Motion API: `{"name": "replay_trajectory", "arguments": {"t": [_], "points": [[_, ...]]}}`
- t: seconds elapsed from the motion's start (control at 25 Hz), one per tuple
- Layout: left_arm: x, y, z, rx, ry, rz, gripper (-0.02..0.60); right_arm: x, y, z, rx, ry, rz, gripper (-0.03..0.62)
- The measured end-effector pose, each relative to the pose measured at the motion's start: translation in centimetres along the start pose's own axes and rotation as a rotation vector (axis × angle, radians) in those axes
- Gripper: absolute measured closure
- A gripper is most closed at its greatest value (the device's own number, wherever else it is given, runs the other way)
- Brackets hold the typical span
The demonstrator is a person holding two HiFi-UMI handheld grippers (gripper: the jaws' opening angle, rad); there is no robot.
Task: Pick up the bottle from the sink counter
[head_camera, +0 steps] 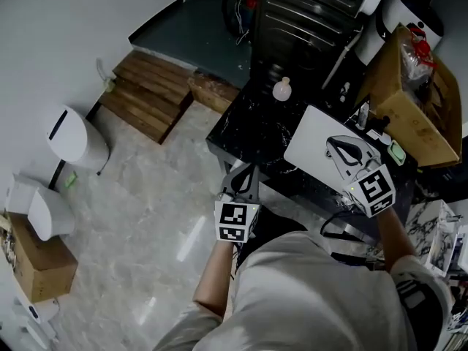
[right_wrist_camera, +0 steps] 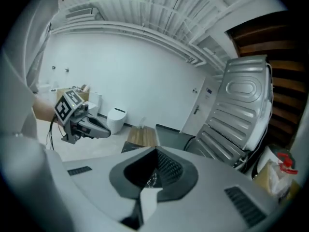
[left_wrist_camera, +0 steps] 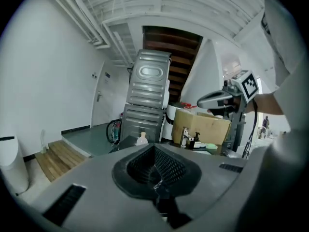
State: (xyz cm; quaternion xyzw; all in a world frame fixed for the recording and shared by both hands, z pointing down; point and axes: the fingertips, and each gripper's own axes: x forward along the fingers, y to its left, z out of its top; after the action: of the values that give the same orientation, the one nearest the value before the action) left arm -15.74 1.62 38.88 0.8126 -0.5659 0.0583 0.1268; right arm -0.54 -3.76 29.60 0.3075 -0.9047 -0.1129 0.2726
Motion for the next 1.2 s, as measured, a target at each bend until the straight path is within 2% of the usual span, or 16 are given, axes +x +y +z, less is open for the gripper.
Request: {"name": "replay_trajectory", "arguments": {"t": [0.08, 0.16, 0.24, 0.32, 0.4, 0.64, 0.84, 1.04, 1.2], "points": [[1.0, 1.8, 0.1, 0.03, 0.011, 0.016, 0.569, 1.8, -0.6, 0.3, -0.012, -0.02, 0.049, 0.585], [2.3, 3.7, 0.5, 0.039, 0.012, 0.043, 0.569, 4.3, -0.8, -0.5, 0.01, -0.028, 0.056, 0.585], [4.0, 4.9, 0.7, 0.011, 0.024, 0.054, 0.569, 6.9, -0.7, -2.0, 0.045, -0.016, 0.048, 0.585], [5.9, 5.2, 0.7, -0.041, 0.038, 0.039, 0.569, 8.7, -0.8, -3.4, 0.039, -0.006, 0.038, 0.585], [7.8, 5.3, 0.4, -0.057, 0.056, 0.024, 0.569, 10.1, -1.7, -4.4, 0.037, -0.012, 0.027, 0.585], [13.4, 6.8, -0.9, -0.028, 0.158, -0.017, 0.569, 15.0, -7.3, -7.2, 0.239, -0.067, -0.068, 0.585], [17.3, 7.0, -1.9, 0.001, 0.213, -0.058, 0.569, 19.9, -9.2, -10.3, 0.354, -0.095, -0.082, 0.585], [19.8, 8.1, -2.4, 0.013, 0.221, -0.027, 0.569, 23.3, -9.7, -12.1, 0.42, -0.105, -0.058, 0.585], [20.3, 8.3, -4.0, -0.013, 0.271, 0.006, 0.569, 25.7, -10.1, -12.6, 0.437, -0.111, -0.05, 0.585]]}}
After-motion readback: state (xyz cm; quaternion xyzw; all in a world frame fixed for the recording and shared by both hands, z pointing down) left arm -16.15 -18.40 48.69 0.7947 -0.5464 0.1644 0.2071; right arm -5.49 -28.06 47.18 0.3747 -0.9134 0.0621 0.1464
